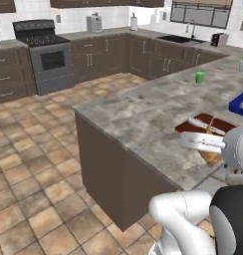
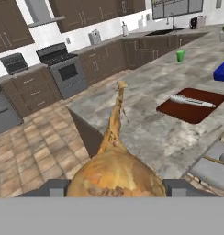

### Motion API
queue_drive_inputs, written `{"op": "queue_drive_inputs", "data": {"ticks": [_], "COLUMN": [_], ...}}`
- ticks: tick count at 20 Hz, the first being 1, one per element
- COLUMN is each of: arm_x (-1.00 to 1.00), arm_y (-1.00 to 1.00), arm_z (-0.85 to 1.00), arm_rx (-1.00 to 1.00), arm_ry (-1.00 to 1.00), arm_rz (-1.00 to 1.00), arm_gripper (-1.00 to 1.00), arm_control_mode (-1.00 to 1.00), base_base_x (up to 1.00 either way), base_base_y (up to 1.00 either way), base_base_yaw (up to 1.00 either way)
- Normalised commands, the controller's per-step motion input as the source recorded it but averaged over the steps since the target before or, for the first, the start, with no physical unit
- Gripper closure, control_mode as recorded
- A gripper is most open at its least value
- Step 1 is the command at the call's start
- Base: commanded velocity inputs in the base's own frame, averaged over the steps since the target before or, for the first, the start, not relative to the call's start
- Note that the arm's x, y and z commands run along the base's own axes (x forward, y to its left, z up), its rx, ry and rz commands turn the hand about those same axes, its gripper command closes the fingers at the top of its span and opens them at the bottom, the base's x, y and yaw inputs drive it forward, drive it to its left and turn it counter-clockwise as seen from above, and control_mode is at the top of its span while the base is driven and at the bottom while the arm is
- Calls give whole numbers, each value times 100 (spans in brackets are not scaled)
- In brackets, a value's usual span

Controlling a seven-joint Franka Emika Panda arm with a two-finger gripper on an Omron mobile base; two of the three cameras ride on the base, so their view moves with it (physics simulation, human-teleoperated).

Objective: Gather the onion and mushroom from the fridge and place them on a tray on the dining counter. Then gather the chicken drumstick and fish from the fridge and place them on the other tray.

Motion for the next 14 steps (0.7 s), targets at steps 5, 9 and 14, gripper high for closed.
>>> {"op": "queue_drive_inputs", "data": {"ticks": [5, 9, 14], "arm_x": [0, 0, 0], "arm_y": [0, 0, 0], "arm_z": [0, 0, 0], "arm_rx": [0, 0, 0], "arm_ry": [0, 0, 0], "arm_rz": [0, 0, 0], "arm_gripper": [100, 100, 100], "arm_control_mode": [100, 100, 100], "base_base_x": [0, 0, 0], "base_base_y": [-100, -100, -100], "base_base_yaw": [3, 8, 14]}}
